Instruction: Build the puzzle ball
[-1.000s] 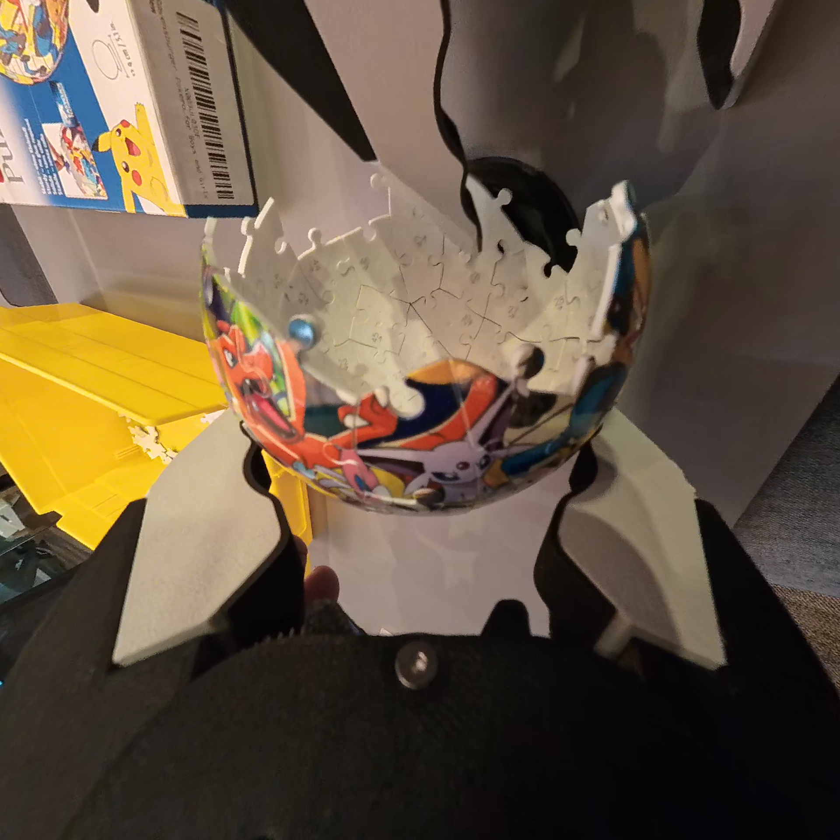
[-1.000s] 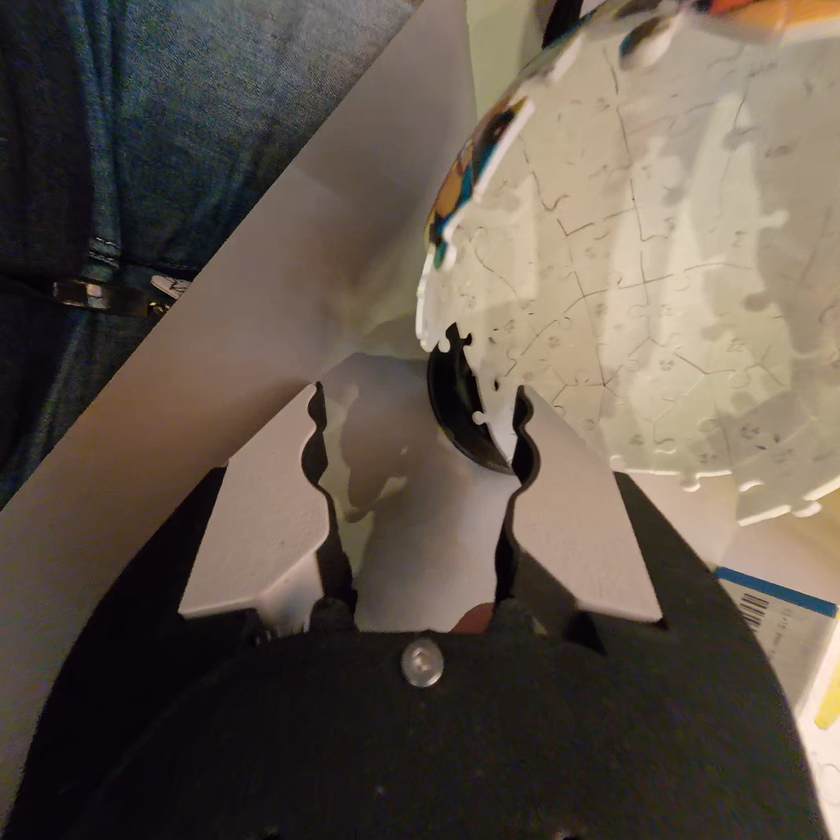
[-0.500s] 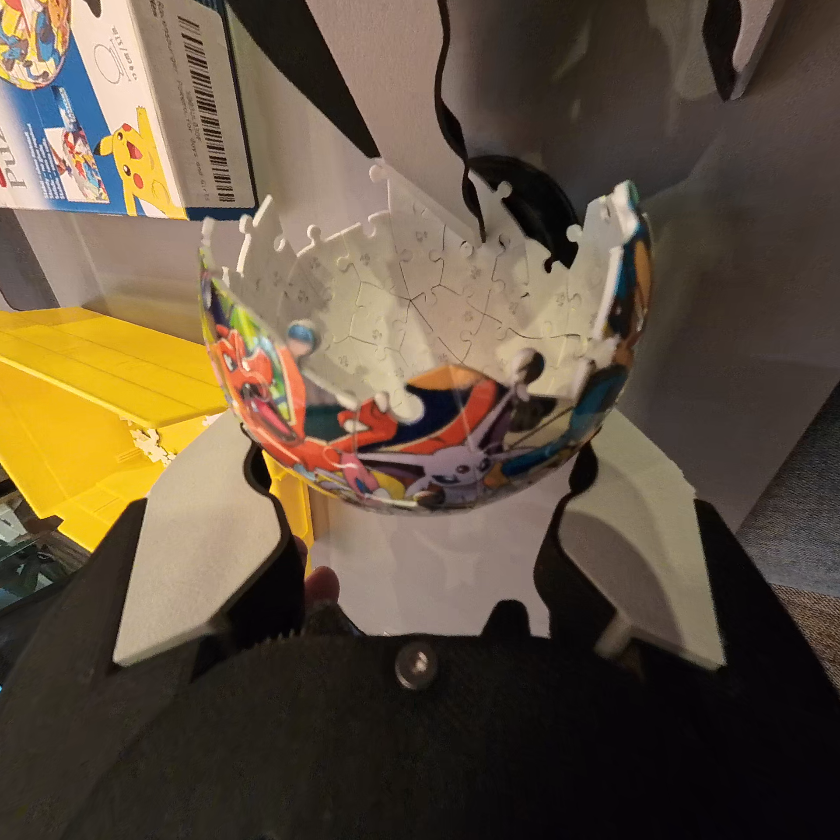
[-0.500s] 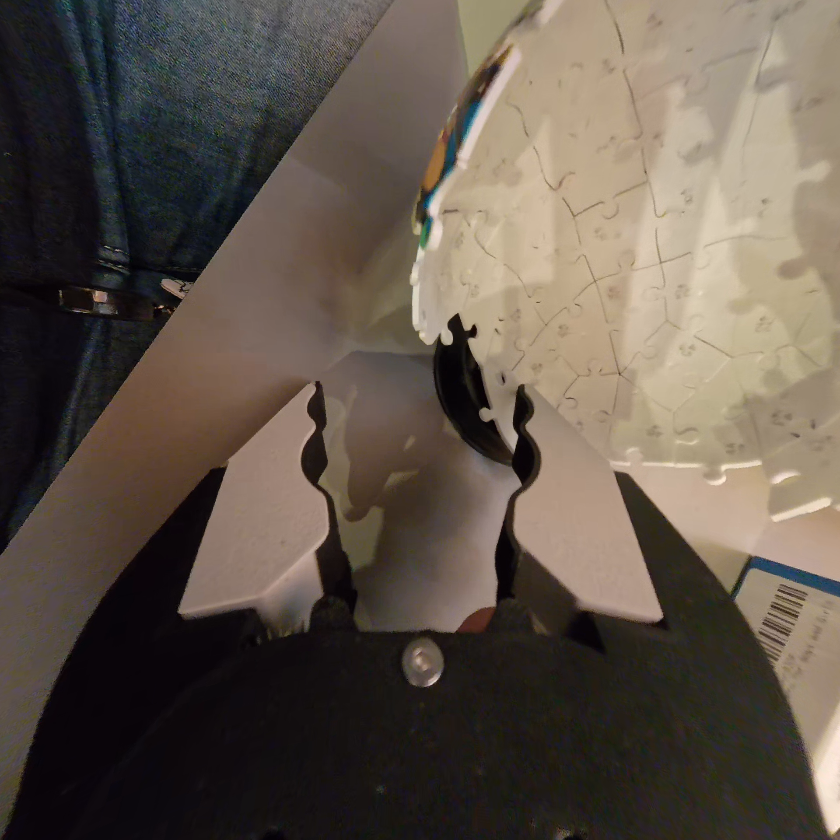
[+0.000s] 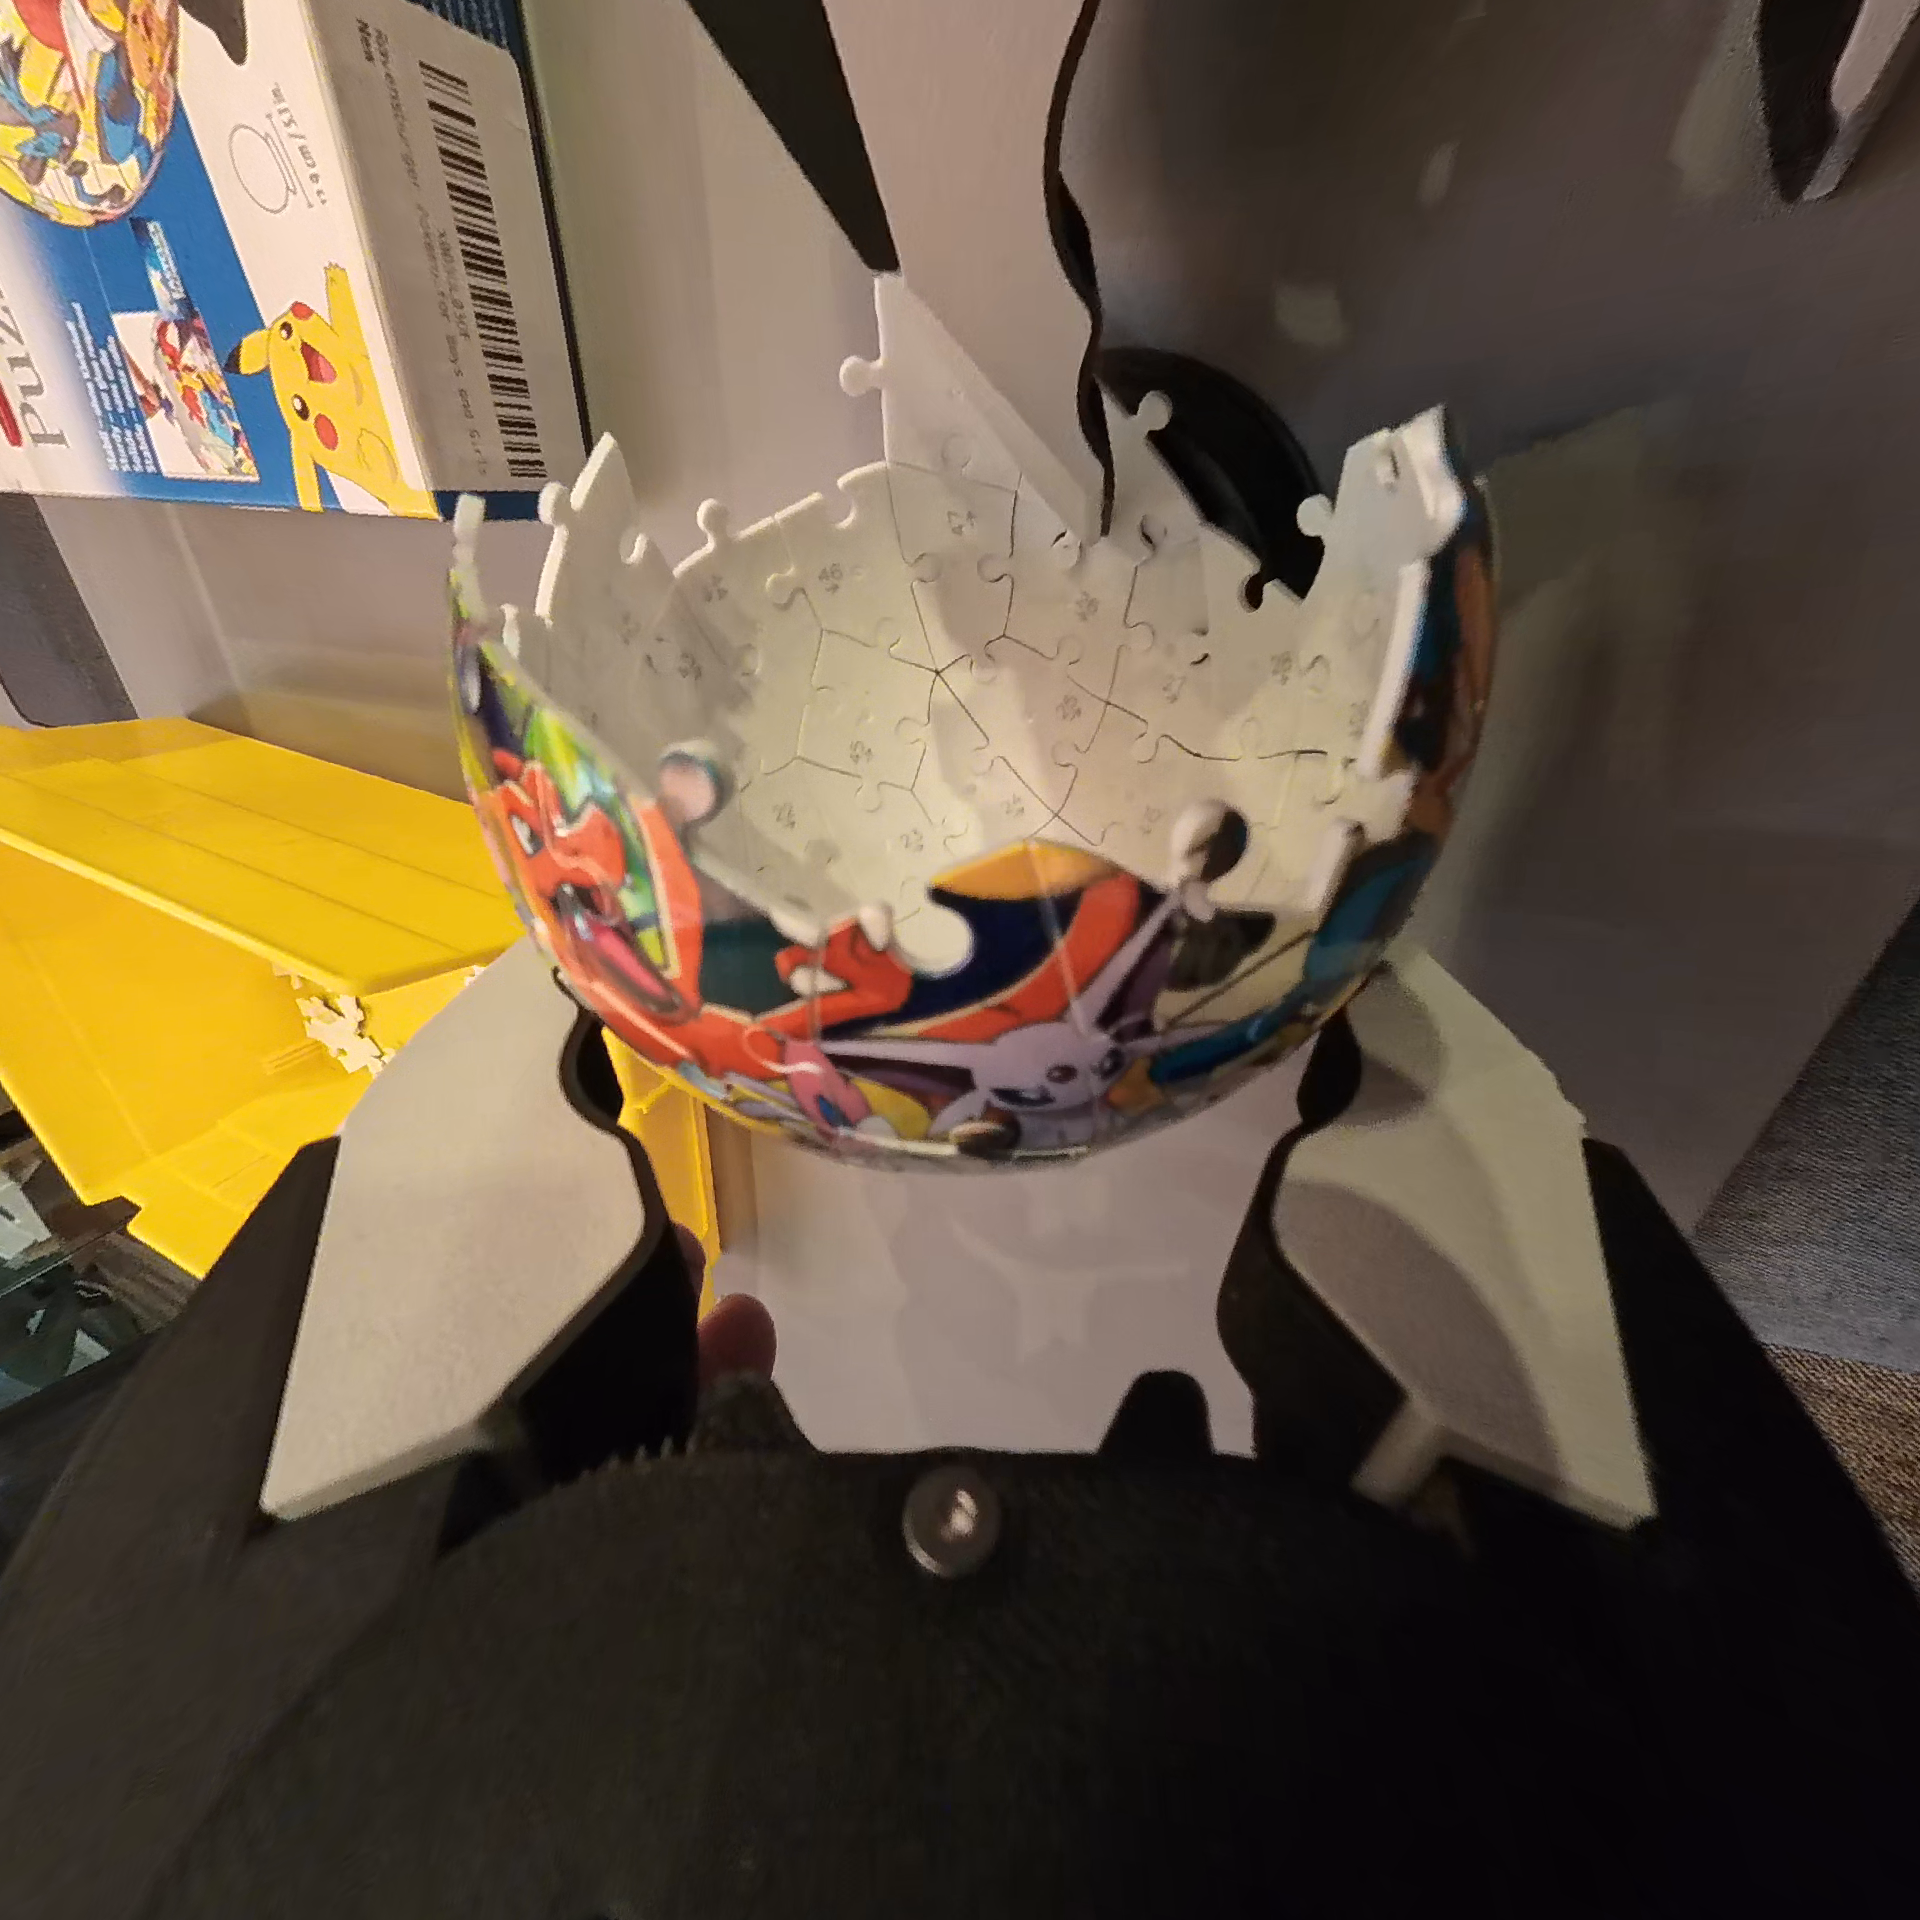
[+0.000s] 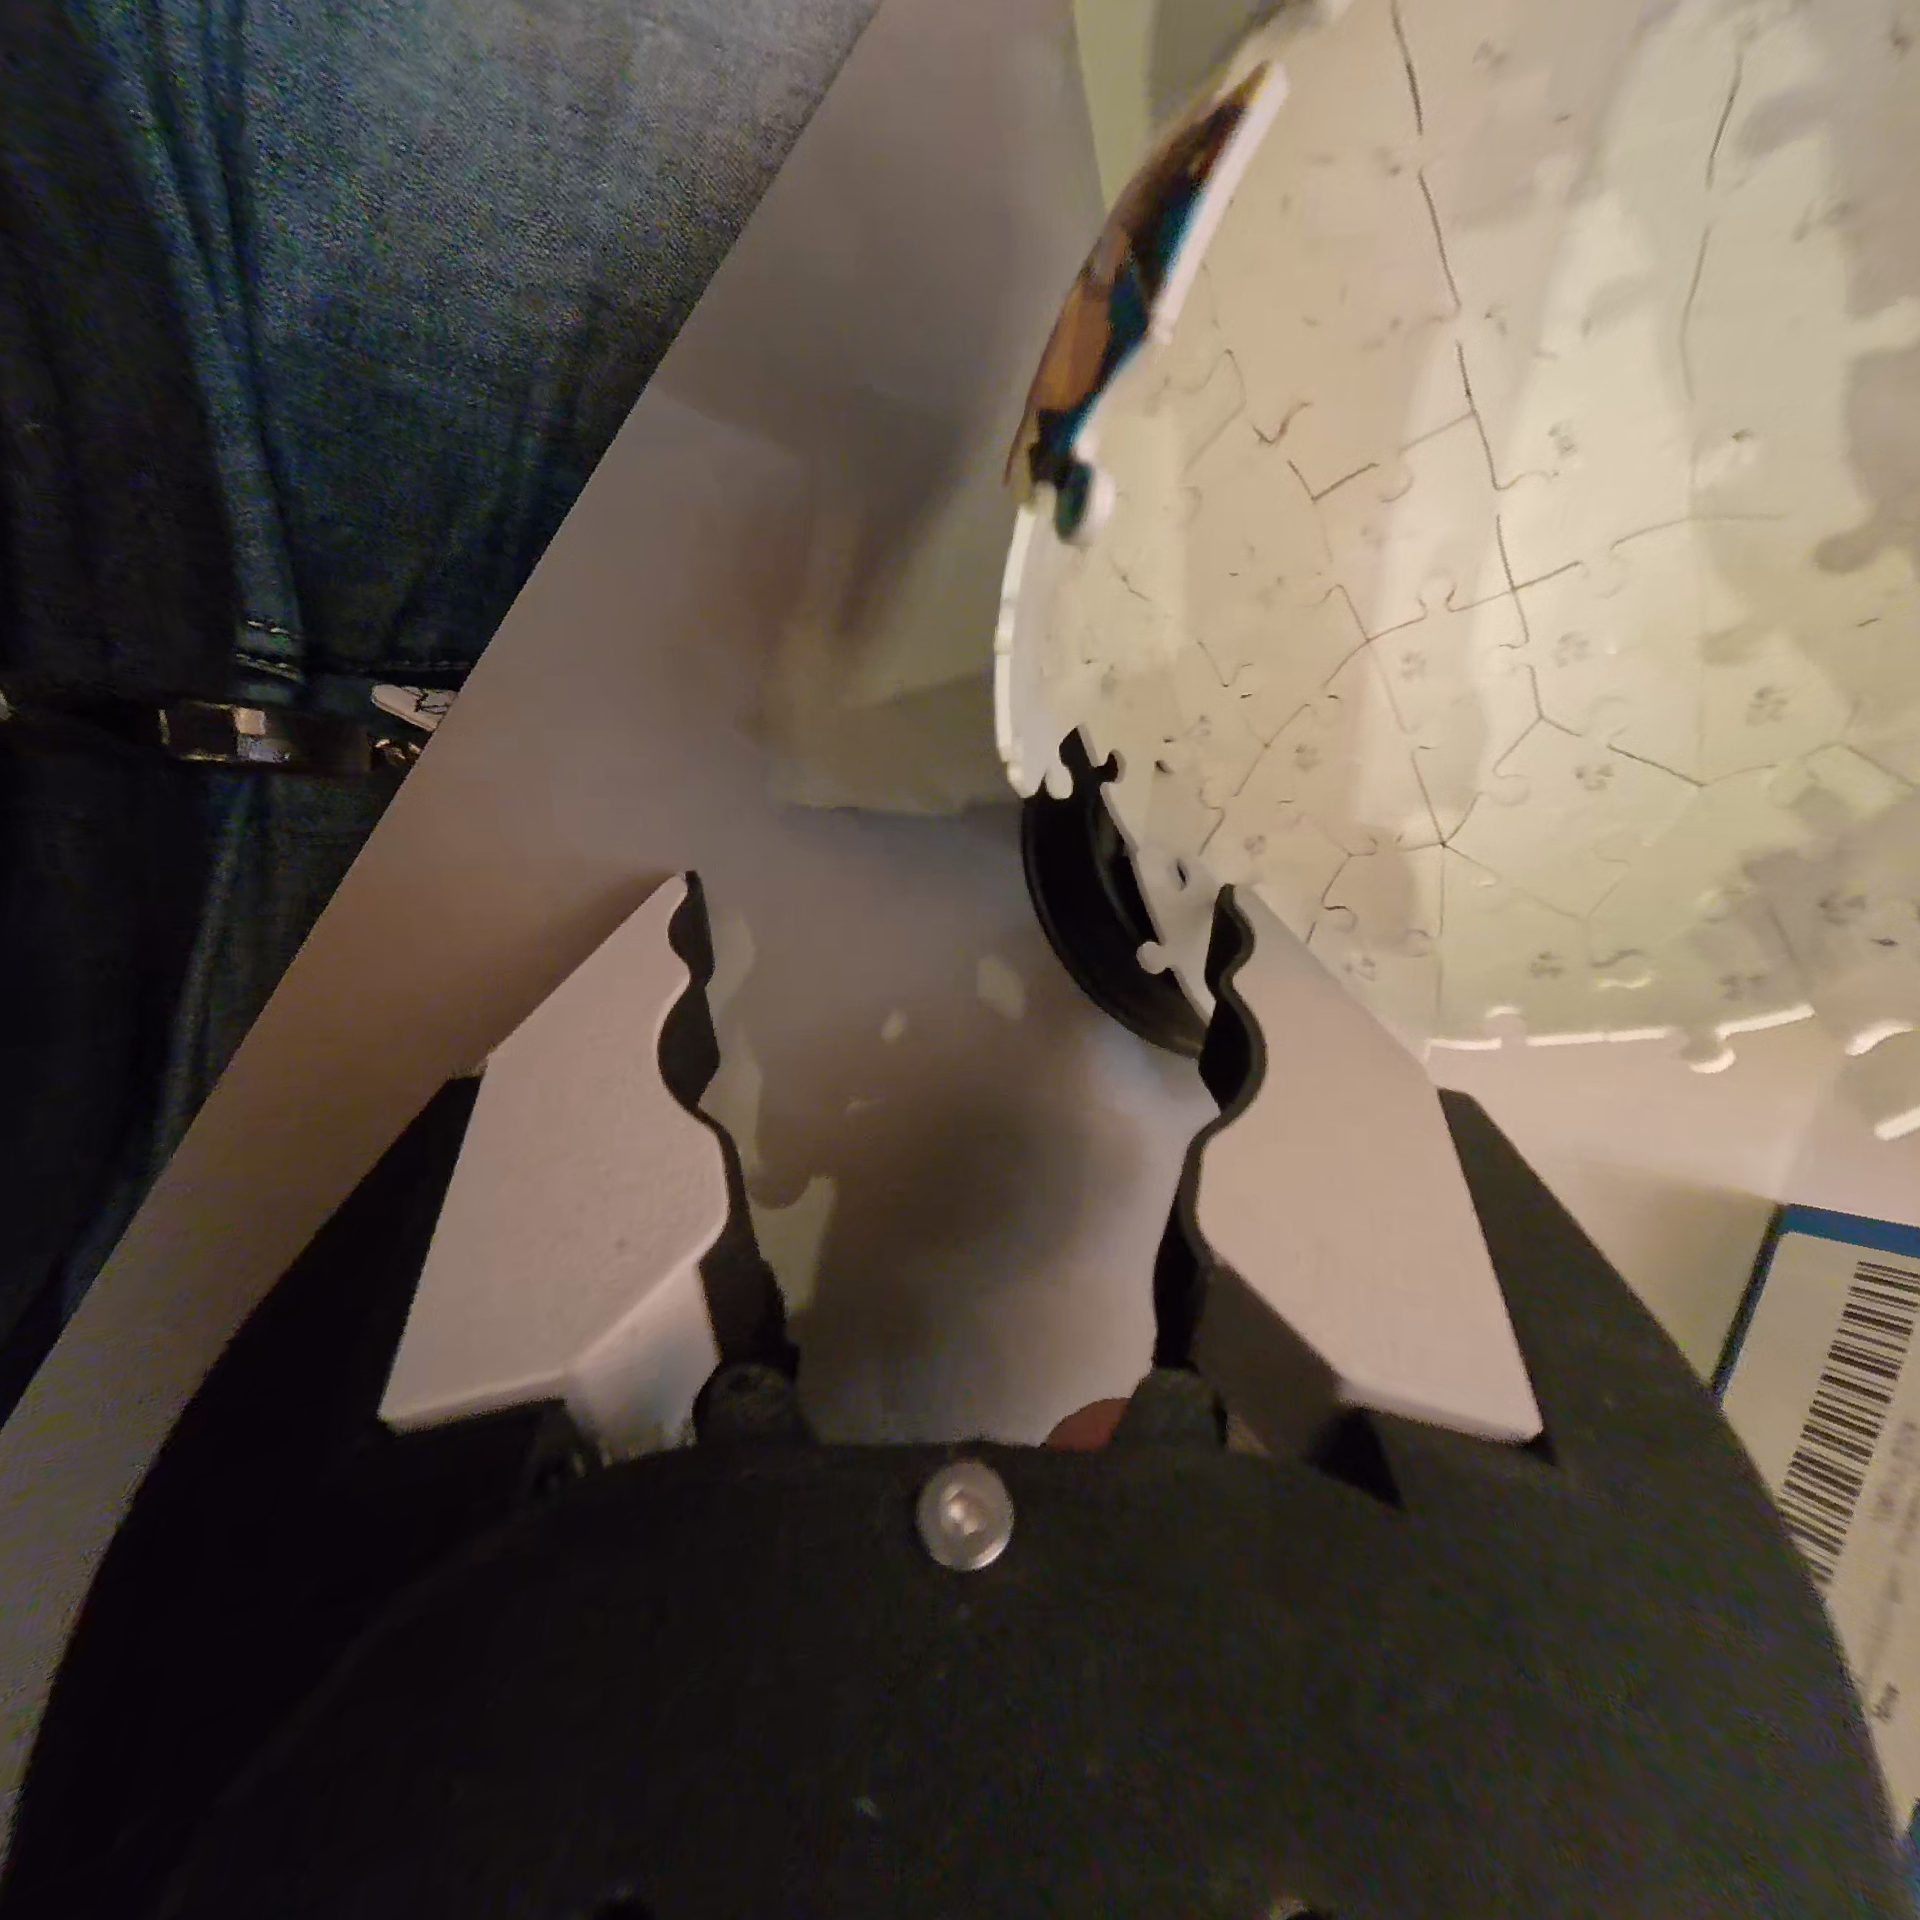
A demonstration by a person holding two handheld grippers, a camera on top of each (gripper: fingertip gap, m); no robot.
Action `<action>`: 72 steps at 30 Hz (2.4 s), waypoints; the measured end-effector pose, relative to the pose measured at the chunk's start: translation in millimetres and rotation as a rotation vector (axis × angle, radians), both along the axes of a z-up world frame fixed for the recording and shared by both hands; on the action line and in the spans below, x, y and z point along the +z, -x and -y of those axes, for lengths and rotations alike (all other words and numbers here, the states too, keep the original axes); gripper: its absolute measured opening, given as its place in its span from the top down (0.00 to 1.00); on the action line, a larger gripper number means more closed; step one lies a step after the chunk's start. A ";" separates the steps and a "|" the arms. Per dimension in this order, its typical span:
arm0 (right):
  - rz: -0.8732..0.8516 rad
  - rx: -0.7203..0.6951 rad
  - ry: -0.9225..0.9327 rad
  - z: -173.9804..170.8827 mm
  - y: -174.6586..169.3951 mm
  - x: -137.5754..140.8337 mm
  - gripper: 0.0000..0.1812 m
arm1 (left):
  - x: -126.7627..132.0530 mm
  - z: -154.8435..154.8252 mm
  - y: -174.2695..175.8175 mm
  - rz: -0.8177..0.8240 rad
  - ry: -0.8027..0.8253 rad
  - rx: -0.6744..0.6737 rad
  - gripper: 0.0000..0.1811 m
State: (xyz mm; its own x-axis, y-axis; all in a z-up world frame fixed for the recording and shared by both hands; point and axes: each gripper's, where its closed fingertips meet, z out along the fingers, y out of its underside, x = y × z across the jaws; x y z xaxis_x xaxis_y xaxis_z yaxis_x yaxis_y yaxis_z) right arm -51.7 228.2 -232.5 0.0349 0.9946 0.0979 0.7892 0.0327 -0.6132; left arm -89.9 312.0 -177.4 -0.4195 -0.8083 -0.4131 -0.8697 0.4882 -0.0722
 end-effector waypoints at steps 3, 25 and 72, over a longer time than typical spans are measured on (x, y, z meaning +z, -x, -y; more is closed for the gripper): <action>-0.008 0.003 -0.004 0.2 -0.5 0.3 0.48 | -0.3 -0.9 -0.1 -0.003 0.000 -0.002 0.29; 0.027 0.199 -0.038 5.5 -9.8 1.6 0.45 | -0.5 -3.6 -1.5 -0.037 0.017 -0.051 0.30; 0.504 0.560 -0.073 13.7 -43.8 -14.2 0.20 | 0.9 -3.7 -4.4 -0.058 0.044 -0.118 0.30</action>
State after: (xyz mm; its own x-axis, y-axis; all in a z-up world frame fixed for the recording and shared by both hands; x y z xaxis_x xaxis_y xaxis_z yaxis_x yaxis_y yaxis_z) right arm -8.0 214.5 -246.8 -0.5402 0.8409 0.0343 0.8270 0.5379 -0.1637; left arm -85.5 315.7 -176.5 -0.5350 -0.7686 -0.3507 -0.8097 0.5849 -0.0469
